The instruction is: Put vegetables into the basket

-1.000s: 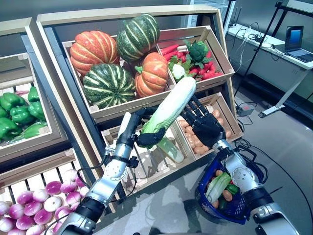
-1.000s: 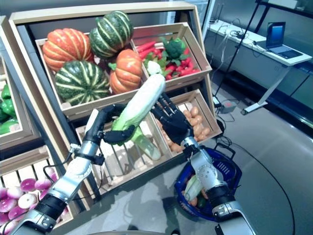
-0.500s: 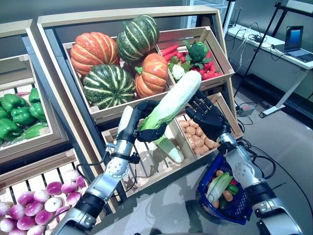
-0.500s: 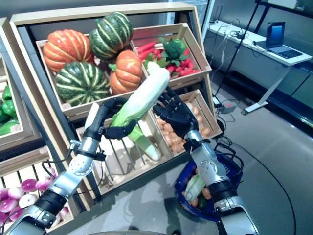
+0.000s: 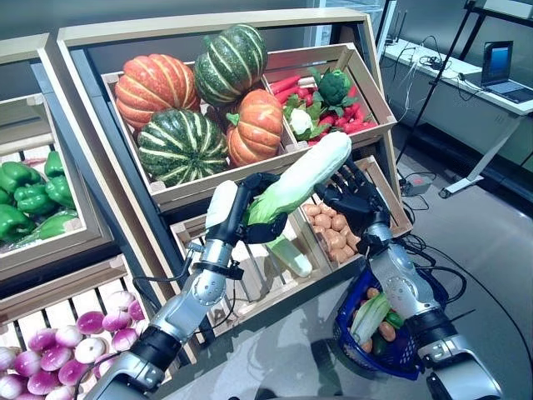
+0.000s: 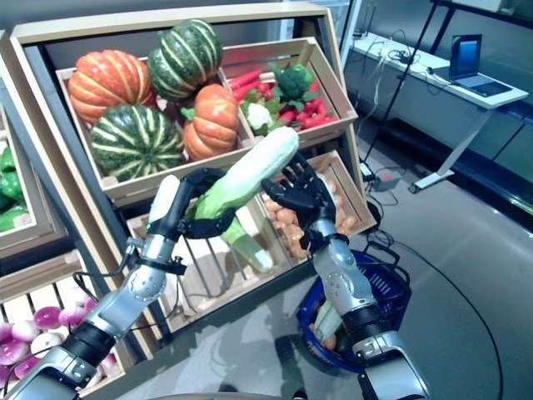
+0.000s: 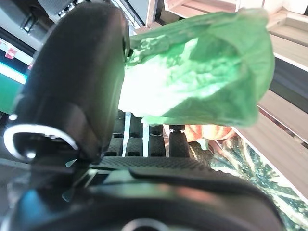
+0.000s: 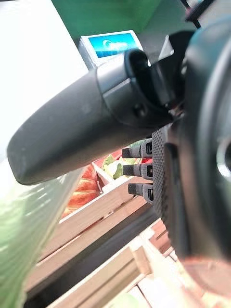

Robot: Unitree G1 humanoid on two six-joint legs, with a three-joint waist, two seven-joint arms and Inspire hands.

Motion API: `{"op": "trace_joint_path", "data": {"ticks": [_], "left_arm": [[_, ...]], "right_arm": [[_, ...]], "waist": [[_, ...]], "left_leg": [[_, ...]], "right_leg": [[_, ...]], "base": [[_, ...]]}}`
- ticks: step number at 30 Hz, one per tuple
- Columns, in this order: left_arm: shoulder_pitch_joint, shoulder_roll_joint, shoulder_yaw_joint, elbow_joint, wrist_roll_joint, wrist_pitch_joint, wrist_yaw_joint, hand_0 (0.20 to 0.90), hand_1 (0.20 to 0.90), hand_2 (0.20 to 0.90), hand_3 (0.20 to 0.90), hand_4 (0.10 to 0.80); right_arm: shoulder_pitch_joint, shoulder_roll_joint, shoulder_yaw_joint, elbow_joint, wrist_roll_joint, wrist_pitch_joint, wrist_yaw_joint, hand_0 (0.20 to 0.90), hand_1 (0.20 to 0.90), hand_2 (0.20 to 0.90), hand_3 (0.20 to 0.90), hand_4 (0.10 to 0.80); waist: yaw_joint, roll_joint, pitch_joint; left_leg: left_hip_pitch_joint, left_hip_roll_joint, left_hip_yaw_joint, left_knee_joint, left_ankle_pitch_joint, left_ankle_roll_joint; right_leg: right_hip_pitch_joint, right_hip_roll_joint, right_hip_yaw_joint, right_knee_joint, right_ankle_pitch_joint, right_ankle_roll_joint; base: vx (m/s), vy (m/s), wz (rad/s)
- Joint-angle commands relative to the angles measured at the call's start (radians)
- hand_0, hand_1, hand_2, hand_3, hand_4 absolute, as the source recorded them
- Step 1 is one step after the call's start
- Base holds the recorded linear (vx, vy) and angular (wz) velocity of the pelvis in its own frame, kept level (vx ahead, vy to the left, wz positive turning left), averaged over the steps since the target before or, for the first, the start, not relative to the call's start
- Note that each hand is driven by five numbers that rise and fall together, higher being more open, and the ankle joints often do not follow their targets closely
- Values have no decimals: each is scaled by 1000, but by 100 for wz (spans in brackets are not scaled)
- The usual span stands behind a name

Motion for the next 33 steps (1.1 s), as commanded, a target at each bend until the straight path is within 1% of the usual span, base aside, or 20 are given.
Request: {"op": "trace_joint_path", "data": {"ticks": [1, 6, 8, 9, 11, 14, 15, 17, 18, 20, 21, 23, 26, 27, 29, 30, 32, 33], "left_arm": [[-177, 5, -142, -141, 36, -148, -26, 300, 300, 300, 300, 400], [-171, 5, -164, -131, 14, -181, -38, 300, 300, 300, 300, 400], [-175, 5, -172, -127, 20, -200, -32, 300, 300, 300, 300, 400], [-185, 1, -180, -138, 23, -210, -31, 300, 300, 300, 300, 400], [-192, -3, -194, -144, 25, -226, -28, 300, 300, 300, 300, 400], [-199, -7, -207, -152, 26, -231, -37, 300, 300, 300, 300, 400], [-208, -10, -222, -152, 29, -236, -38, 300, 300, 300, 300, 400], [-214, -9, -239, -156, 24, -233, -45, 300, 300, 300, 300, 400], [-214, -9, -240, -157, 23, -233, -45, 300, 300, 300, 300, 400], [-214, -4, -252, -162, 17, -232, -52, 300, 300, 300, 300, 400], [-212, -1, -260, -163, 9, -234, -57, 300, 300, 300, 300, 400], [-213, 0, -267, -168, 1, -232, -68, 300, 300, 300, 300, 400], [-209, 4, -277, -169, -6, -239, -76, 300, 300, 300, 300, 400], [-206, 5, -277, -172, -11, -240, -81, 300, 300, 300, 300, 400], [-198, 8, -279, -179, -22, -243, -99, 300, 300, 300, 300, 400], [-197, 9, -279, -180, -28, -244, -105, 300, 300, 300, 300, 400], [-191, 7, -288, -173, -62, -242, -134, 300, 300, 300, 300, 400], [-189, 6, -291, -168, -71, -241, -140, 300, 300, 300, 300, 400]], "right_arm": [[-261, 63, -36, -91, 132, -143, 19, 900, 900, 900, 900, 800], [-277, 73, -45, -53, 256, -129, 65, 900, 900, 900, 900, 800], [-282, 75, -48, -38, 282, -128, 58, 900, 900, 900, 900, 800], [-291, 80, -55, -4, 323, -135, 48, 900, 900, 900, 900, 800], [-299, 83, -63, 31, 372, -139, 25, 900, 900, 900, 900, 800], [-308, 90, -76, 67, 406, -152, 11, 900, 900, 900, 900, 800], [-320, 92, -83, 91, 434, -161, -15, 900, 900, 900, 900, 800], [-341, 90, -90, 122, 457, -174, -31, 900, 900, 900, 900, 800], [-343, 91, -90, 126, 458, -174, -30, 900, 900, 900, 900, 800], [-362, 90, -88, 141, 469, -194, -12, 900, 900, 900, 900, 800], [-376, 86, -87, 138, 469, -215, 5, 900, 900, 900, 900, 800], [-390, 85, -86, 135, 473, -238, 55, 900, 900, 900, 900, 800], [-402, 70, -78, 131, 452, -247, 115, 900, 900, 900, 900, 800], [-406, 65, -76, 129, 447, -251, 138, 900, 900, 900, 900, 800], [-410, 55, -68, 125, 441, -258, 196, 900, 900, 900, 900, 800], [-411, 53, -67, 122, 440, -261, 222, 900, 900, 900, 900, 800], [-422, 38, -52, 102, 436, -282, 327, 900, 900, 900, 900, 800], [-426, 31, -48, 95, 437, -288, 350, 900, 900, 900, 900, 800]], "waist": [[11, -18, -56], [17, -19, -61], [18, -20, -62], [20, -20, -62], [22, -20, -65], [23, -20, -67], [22, -20, -66], [23, -19, -66], [23, -19, -68], [23, -19, -67], [24, -18, -69], [26, -18, -66], [30, -19, -66], [32, -19, -68], [35, -19, -69], [36, -19, -67], [40, -18, -70], [42, -19, -71]], "left_leg": [[-22, -41, -35, 1, -80, 18], [-19, -40, -36, 1, -82, 16], [-19, -40, -36, 1, -82, 16], [-24, -40, -37, 1, -72, 18], [-25, -41, -39, 1, -73, 18], [-21, -40, -41, 1, -84, 16], [-24, -41, -41, 1, -75, 17], [-24, -42, -41, 1, -76, 17], [-20, -41, -42, 1, -86, 15], [-24, -42, -42, 1, -76, 17], [-20, -41, -42, 1, -85, 15], [-25, -42, -44, 1, -75, 16], [-27, -44, -50, 1, -75, 17], [-23, -43, -53, 1, -85, 15], [-22, -44, -56, 1, -85, 15], [-26, -45, -56, 1, -76, 16], [-24, -44, -62, 1, -85, 14], [-25, -44, -64, 1, -85, 14]], "right_leg": [[53, -37, 18, 15, -64, 0], [56, -37, 15, 17, -67, -1], [56, -38, 14, 18, -67, -1], [50, -39, 12, 21, -60, -3], [50, -38, 12, 21, -61, -4], [55, -37, 12, 18, -66, -1], [51, -37, 12, 19, -58, -3], [52, -37, 14, 17, -57, -3], [57, -35, 15, 14, -64, -1], [50, -36, 17, 18, -56, -4], [54, -34, 19, 17, -63, -2], [47, -34, 20, 21, -57, -4], [46, -34, 20, 24, -59, -5], [52, -33, 19, 21, -67, -3], [54, -33, 17, 22, -68, -3], [49, -34, 15, 24, -61, -5], [55, -32, 13, 22, -71, -3], [55, -32, 12, 23, -72, -3]], "base": [[0, 0, 0], [0, 0, 0], [0, 0, 0], [0, 0, 0], [0, 0, 0], [13, -3, 0], [0, 0, 0], [23, -1, 0], [0, 0, 0], [0, 0, 0], [0, 0, 0], [-17, 1, 0], [14, -4, 0], [43, -13, 0], [21, -5, 0], [0, 0, 0], [19, -4, 2], [0, 0, 0]]}}
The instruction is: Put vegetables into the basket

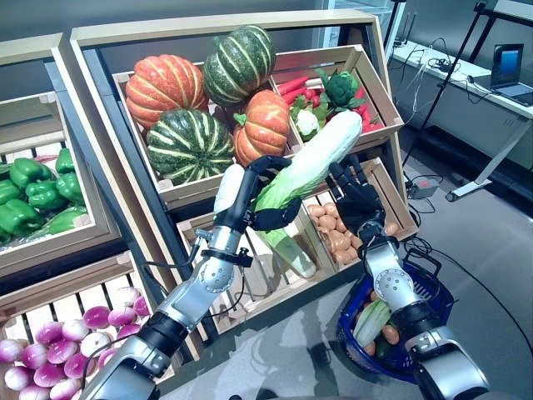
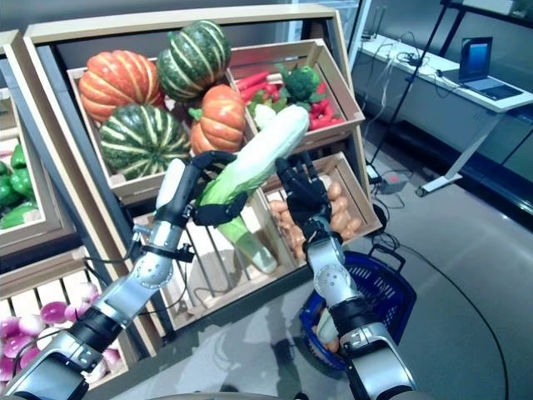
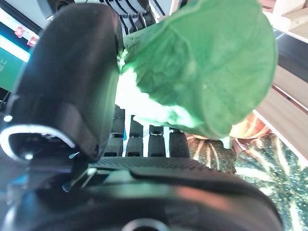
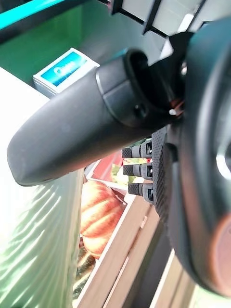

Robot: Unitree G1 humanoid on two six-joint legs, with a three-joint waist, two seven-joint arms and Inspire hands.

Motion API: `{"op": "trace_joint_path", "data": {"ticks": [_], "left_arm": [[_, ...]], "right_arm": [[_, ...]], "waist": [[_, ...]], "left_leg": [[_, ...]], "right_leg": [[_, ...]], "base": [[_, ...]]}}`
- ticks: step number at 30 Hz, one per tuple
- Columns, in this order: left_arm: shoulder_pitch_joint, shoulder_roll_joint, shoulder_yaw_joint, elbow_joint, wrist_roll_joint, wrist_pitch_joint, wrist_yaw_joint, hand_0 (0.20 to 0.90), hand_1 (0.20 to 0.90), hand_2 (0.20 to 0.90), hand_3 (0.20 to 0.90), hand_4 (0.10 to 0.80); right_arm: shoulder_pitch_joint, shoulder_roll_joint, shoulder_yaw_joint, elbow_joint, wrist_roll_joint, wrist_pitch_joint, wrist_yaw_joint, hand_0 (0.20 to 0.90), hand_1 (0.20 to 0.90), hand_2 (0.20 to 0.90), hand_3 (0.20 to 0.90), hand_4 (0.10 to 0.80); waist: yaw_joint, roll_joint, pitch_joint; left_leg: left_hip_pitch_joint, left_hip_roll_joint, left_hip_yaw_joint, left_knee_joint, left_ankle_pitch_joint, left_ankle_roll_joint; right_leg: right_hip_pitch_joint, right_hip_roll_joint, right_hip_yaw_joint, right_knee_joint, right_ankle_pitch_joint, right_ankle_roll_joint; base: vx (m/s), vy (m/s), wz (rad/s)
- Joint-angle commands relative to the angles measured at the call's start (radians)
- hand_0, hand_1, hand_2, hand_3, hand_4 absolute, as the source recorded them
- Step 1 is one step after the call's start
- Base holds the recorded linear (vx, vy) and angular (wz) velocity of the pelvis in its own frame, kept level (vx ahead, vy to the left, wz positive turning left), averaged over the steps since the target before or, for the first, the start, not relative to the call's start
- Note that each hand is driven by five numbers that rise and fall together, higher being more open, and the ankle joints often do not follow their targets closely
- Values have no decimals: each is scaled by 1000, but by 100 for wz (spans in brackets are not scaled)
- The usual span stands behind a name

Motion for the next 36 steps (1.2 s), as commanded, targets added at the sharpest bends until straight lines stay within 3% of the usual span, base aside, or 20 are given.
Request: {"op": "trace_joint_path", "data": {"ticks": [1, 4, 6, 10, 13, 18, 26, 30, 31, 32, 33, 36], "left_arm": [[-98, 12, -234, -150, 38, -204, -142, 300, 300, 300, 300, 400], [-90, 5, -240, -127, -6, -213, -192, 300, 300, 300, 300, 400], [-75, 2, -249, -113, -49, -234, -246, 300, 300, 300, 300, 400], [-59, -2, -264, -101, -144, -230, -340, 300, 300, 300, 300, 400], [-39, -36, -282, -54, -342, -179, -508, 300, 300, 300, 300, 400], [0, -70, -293, -1, -487, -84, -700, 300, 300, 300, 300, 400], [31, -48, -284, 79, -511, 24, -838, 300, 300, 300, 300, 400], [36, -33, -262, 100, -510, 15, -831, 300, 300, 300, 300, 400], [35, -31, -254, 101, -512, 15, -826, 300, 300, 300, 300, 400], [35, -30, -245, 102, -515, 14, -823, 300, 300, 300, 300, 400], [35, -29, -239, 102, -513, 12, -821, 300, 300, 300, 300, 400], [33, -28, -226, 108, -510, -8, -801, 300, 300, 300, 300, 400]], "right_arm": [[-370, -4, -50, -35, 17, -159, 209, 900, 900, 900, 900, 800], [-383, -21, -47, -55, 38, -123, 291, 900, 900, 900, 900, 800], [-384, -39, -43, -56, 108, -33, 374, 900, 900, 900, 900, 800], [-385, -47, -35, -50, 142, 40, 420, 900, 900, 900, 900, 800], [-395, -51, -26, -26, 147, 104, 484, 900, 900, 900, 900, 800], [-400, -68, -19, 1, 102, 156, 560, 900, 900, 900, 900, 800], [-401, -110, -2, -8, 71, 203, 671, 900, 900, 900, 900, 800], [-391, -121, -3, -21, 67, 218, 668, 900, 900, 900, 900, 800], [-387, -123, -3, -23, 63, 220, 661, 829, 829, 829, 829, 753], [-381, -127, -5, -21, 54, 217, 648, 695, 695, 695, 695, 664], [-378, -128, -6, -19, 50, 215, 638, 300, 300, 300, 300, 400], [-373, -135, -7, -3, 38, 229, 609, 300, 300, 300, 300, 400]], "waist": [[20, -24, -68], [27, -25, -68], [31, -27, -69], [35, -28, -71], [36, -28, -74], [35, -29, -74], [29, -25, -78], [29, -24, -78], [29, -24, -78], [30, -24, -78], [30, -24, -78], [30, -25, -76]], "left_leg": [[-21, -43, -55, 1, -88, 14], [-22, -43, -61, 1, -89, 14], [-22, -43, -66, 1, -89, 14], [-23, -43, -68, 1, -89, 15], [-23, -41, -66, 1, -87, 14], [-20, -40, -62, 1, -86, 15], [-20, -37, -55, 1, -81, 16], [-21, -37, -53, 1, -78, 17], [-21, -36, -53, 1, -77, 17], [-22, -36, -53, 1, -77, 18], [-22, -35, -53, 1, -76, 18], [-23, -35, -52, 1, -73, 17]], "right_leg": [[54, -31, 13, 23, -74, -3], [57, -31, 7, 26, -79, -5], [59, -31, 3, 27, -81, -5], [61, -32, -1, 26, -81, -5], [61, -32, -3, 25, -80, -5], [63, -31, -2, 25, -78, -5], [61, -33, 2, 25, -75, -3], [61, -34, 4, 24, -75, -2], [60, -34, 3, 25, -75, -2], [60, -34, 3, 25, -75, -3], [60, -34, 3, 26, -75, -3], [57, -35, 5, 30, -75, -4]], "base": [[-32, -6, 5], [10, -12, 4], [-4, -8, 2], [-8, -7, 7], [-2, 0, 1], [0, 0, 0], [0, 0, 0], [0, 0, 0], [0, 0, 0], [0, 0, 0], [0, 0, 0], [0, 0, 0]]}}
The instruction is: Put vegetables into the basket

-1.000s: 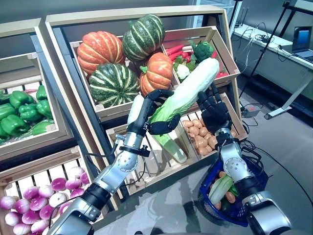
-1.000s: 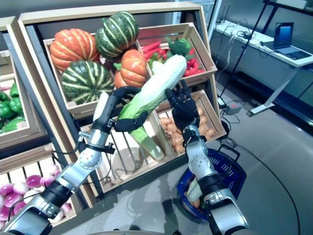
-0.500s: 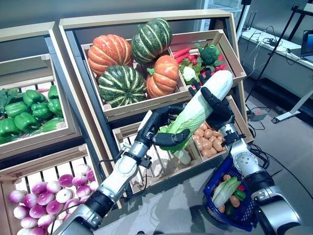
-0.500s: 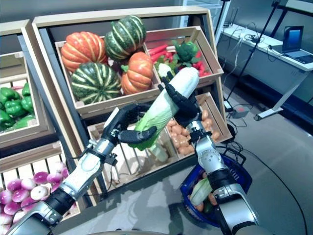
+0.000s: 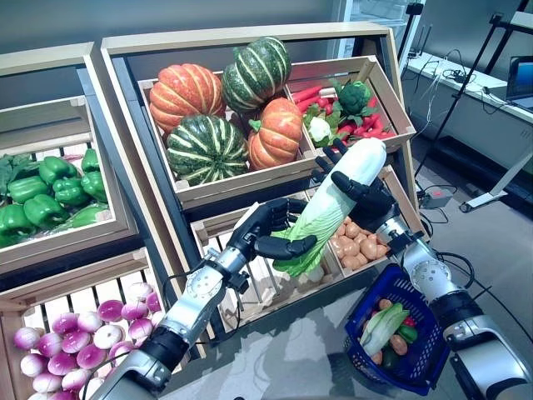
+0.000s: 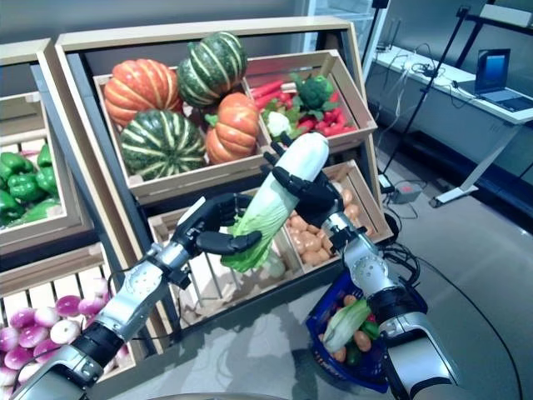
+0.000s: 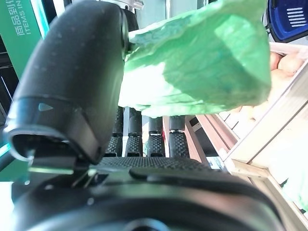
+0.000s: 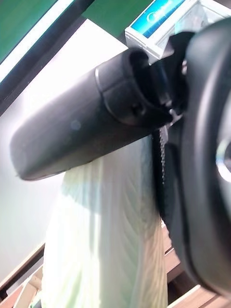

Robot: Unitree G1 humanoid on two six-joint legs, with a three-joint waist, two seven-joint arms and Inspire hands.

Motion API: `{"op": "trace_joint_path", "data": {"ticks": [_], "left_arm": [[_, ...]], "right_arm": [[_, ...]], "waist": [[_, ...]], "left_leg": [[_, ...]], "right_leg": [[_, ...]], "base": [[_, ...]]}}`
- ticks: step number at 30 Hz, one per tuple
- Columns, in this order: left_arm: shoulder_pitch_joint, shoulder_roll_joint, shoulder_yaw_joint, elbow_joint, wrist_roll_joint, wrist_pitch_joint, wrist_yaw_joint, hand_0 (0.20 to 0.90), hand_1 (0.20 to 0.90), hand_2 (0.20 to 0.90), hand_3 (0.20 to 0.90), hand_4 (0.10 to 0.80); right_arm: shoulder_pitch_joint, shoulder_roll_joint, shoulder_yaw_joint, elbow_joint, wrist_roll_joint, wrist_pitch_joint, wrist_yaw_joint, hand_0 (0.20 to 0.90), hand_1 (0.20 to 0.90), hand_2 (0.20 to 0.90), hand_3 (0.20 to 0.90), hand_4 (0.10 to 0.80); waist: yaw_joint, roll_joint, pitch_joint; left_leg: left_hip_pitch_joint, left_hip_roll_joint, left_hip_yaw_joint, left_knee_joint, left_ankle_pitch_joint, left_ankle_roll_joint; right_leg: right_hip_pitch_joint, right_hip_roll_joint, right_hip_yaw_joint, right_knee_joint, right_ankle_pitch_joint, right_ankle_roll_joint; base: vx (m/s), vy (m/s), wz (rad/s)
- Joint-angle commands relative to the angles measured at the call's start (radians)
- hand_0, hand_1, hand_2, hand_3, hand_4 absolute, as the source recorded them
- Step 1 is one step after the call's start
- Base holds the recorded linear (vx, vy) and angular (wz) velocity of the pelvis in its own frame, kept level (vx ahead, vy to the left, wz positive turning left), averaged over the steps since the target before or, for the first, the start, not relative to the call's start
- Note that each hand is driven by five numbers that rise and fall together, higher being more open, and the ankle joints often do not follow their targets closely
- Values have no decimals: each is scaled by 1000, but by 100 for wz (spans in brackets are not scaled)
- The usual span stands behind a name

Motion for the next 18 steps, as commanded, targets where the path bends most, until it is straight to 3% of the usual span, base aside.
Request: {"op": "trace_joint_path", "data": {"ticks": [1, 11, 12, 13, 14, 15, 18], "left_arm": [[-51, -5, -220, 2, 129, -13, -169, 300, 300, 300, 300, 400], [-48, -5, -177, 10, 148, -33, -111, 300, 300, 300, 300, 400], [-47, -6, -173, 11, 149, -34, -101, 328, 328, 328, 328, 419], [-46, -5, -169, 11, 150, -34, -93, 434, 434, 434, 434, 489], [-47, -6, -166, 16, 151, -34, -79, 592, 592, 592, 592, 595], [-45, -8, -162, 23, 154, -34, -71, 900, 900, 900, 900, 800], [-38, -7, -143, 32, 159, -19, -67, 900, 900, 900, 900, 800]], "right_arm": [[-315, 93, -40, -78, 39, -39, 126, 300, 300, 300, 300, 400], [-283, 94, -49, -58, 42, -26, 105, 300, 300, 300, 300, 400], [-280, 95, -51, -57, 43, -26, 100, 300, 300, 300, 300, 400], [-278, 95, -52, -55, 43, -26, 98, 300, 300, 300, 300, 400], [-275, 97, -54, -52, 42, -29, 95, 300, 300, 300, 300, 400], [-272, 98, -56, -49, 41, -34, 93, 300, 300, 300, 300, 400], [-260, 94, -67, -42, 32, -44, 75, 300, 300, 300, 300, 400]], "waist": [[4, -36, -41], [3, -40, -36], [3, -40, -36], [2, -39, -35], [2, -39, -35], [3, -39, -34], [2, -39, -32]], "left_leg": [[-14, -32, -9, 1, -79, 19], [-12, -29, -5, 1, -76, 16], [-12, -28, -4, 1, -75, 16], [-12, -28, -3, 1, -75, 16], [-12, -28, -3, 1, -75, 16], [-13, -28, -3, 1, -75, 15], [-12, -26, -1, 1, -74, 14]], "right_leg": [[55, -34, 4, 30, -76, -6], [57, -33, 1, 26, -72, -7], [57, -33, 0, 26, -71, -7], [57, -33, 0, 26, -71, -7], [56, -33, 0, 26, -71, -7], [56, -34, 0, 25, -70, -7], [57, -34, -2, 24, -69, -7]], "base": [[0, 0, 0], [0, 0, 0], [0, 0, 0], [0, 0, 0], [0, 0, 0], [0, 0, 0], [0, 0, 0]]}}
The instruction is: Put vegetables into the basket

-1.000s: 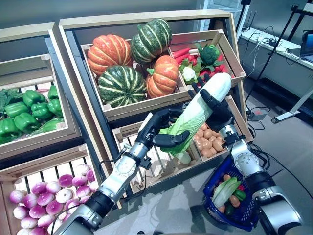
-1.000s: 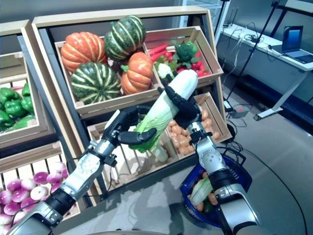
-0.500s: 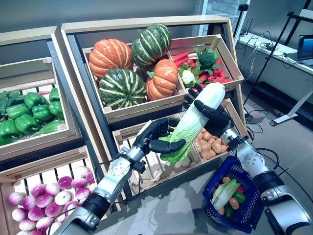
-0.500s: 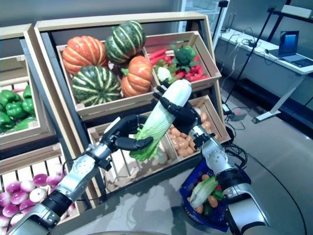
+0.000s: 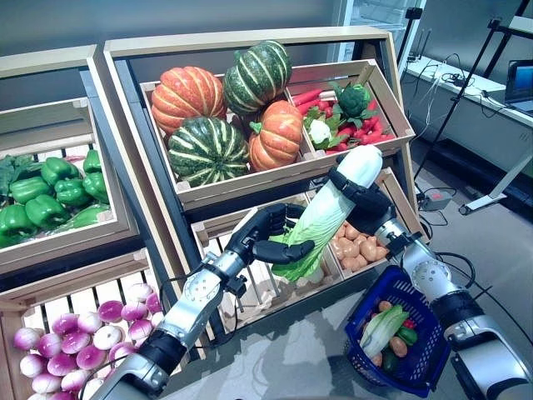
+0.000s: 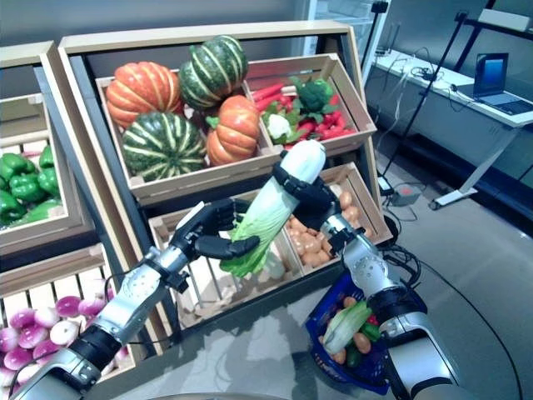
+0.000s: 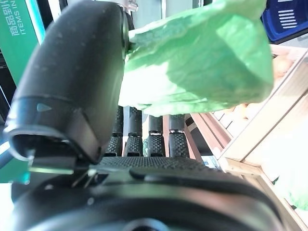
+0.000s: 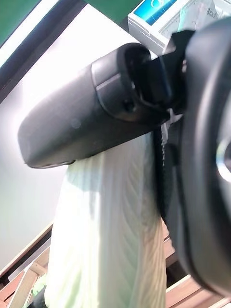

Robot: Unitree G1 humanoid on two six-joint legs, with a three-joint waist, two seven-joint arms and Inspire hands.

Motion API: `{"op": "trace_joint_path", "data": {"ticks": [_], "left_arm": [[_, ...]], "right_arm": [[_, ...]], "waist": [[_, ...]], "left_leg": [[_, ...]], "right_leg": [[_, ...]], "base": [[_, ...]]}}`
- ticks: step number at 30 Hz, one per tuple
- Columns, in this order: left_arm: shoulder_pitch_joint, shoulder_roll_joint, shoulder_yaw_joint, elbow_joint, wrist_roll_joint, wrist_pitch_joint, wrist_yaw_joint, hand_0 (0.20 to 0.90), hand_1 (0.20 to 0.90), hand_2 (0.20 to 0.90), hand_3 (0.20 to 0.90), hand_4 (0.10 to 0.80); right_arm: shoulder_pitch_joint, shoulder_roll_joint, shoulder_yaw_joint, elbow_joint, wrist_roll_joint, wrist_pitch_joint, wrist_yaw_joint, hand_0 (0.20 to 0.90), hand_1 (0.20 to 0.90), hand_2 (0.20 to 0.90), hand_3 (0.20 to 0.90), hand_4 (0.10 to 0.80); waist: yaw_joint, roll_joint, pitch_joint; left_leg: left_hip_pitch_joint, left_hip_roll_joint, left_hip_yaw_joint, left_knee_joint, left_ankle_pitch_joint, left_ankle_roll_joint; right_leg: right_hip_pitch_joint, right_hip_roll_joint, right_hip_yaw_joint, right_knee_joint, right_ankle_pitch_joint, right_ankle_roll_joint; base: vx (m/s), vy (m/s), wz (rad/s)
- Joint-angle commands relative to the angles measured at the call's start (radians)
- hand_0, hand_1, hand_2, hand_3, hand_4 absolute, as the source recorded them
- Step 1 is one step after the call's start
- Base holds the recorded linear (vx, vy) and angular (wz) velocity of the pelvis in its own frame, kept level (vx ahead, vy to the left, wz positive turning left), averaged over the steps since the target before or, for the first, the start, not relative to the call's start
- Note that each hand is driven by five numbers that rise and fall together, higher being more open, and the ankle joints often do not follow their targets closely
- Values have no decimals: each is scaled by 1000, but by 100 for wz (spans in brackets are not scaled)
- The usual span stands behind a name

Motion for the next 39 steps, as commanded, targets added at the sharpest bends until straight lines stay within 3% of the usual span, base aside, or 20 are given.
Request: {"op": "trace_joint_path", "data": {"ticks": [1, 7, 14, 17, 22, 26, 29, 33, 36, 39], "left_arm": [[-50, -13, -140, 31, 148, -15, -53, 900, 900, 900, 900, 800], [-35, -11, -106, 85, 169, -8, -2, 900, 900, 900, 900, 800], [25, 7, 30, 222, 205, 3, 73, 900, 900, 900, 900, 800], [51, 20, 71, 287, 316, -6, 107, 900, 900, 900, 900, 800], [72, 61, 101, 343, 372, 24, 148, 900, 900, 900, 900, 800], [74, 82, 149, 405, 398, 67, 260, 900, 900, 900, 900, 800], [78, 83, 204, 431, 367, 76, 320, 900, 900, 900, 900, 800], [81, 64, 253, 407, 358, 59, 357, 900, 900, 900, 900, 800], [91, 56, 251, 335, 336, 59, 368, 900, 900, 900, 900, 800], [58, 52, 234, 281, 289, 64, 361, 900, 900, 900, 900, 800]], "right_arm": [[-256, 94, -72, -51, 34, -81, 71, 300, 300, 300, 300, 400], [-244, 79, -85, -37, -63, -115, 15, 300, 300, 300, 300, 400], [-160, -32, -110, -19, -207, -168, -49, 300, 300, 300, 300, 400], [-121, -69, -149, -15, -277, -217, -110, 300, 300, 300, 300, 400], [-87, -181, -199, 14, -436, -284, -200, 300, 300, 300, 300, 400], [-67, -291, -178, 68, -669, -345, -332, 300, 300, 300, 300, 400], [-46, -344, -178, 83, -742, -341, -412, 300, 300, 300, 300, 400], [-1, -354, -193, 112, -841, -301, -499, 300, 300, 300, 300, 400], [38, -328, -200, 132, -841, -263, -543, 300, 300, 300, 300, 400], [32, -298, -207, 208, -837, -284, -582, 300, 300, 300, 300, 400]], "waist": [[1, -37, -29], [-4, -35, -30], [-21, -35, -28], [-30, -33, -22], [-46, -28, -12], [-57, -29, -9], [-63, -33, -5], [-65, -36, 9], [-62, -35, 31], [-50, -28, 65]], "left_leg": [[-12, -26, -1, 1, -74, 14], [-11, -26, 6, 1, -74, 12], [-11, -15, 28, 1, -66, 9], [-12, -10, 36, 1, -61, 8], [-15, -8, 48, 1, -58, 7], [-15, -7, 61, 1, -55, 5], [-15, -7, 69, 1, -53, 6], [-15, -7, 77, 12, -58, 8], [-31, -6, 82, 47, -68, 11], [-76, -5, 74, 81, -75, 14]], "right_leg": [[57, -35, -3, 24, -68, -7], [58, -35, -2, 17, -64, -5], [48, -35, 5, 16, -56, -3], [42, -34, 9, 18, -53, -1], [34, -33, 17, 18, -51, 4], [29, -35, 21, 15, -47, 8], [24, -34, 25, 16, -46, 9], [20, -35, 31, 21, -47, 5], [5, -38, 40, 37, -54, -1], [-28, -41, 41, 63, -61, -7]], "base": [[0, 0, 0], [0, 0, 0], [-15, 5, -4], [-35, -1, -3], [-31, 5, -3], [0, 0, 0], [-15, -31, -10], [1, -54, -9], [-17, -66, -14], [-156, -72, -7]]}}
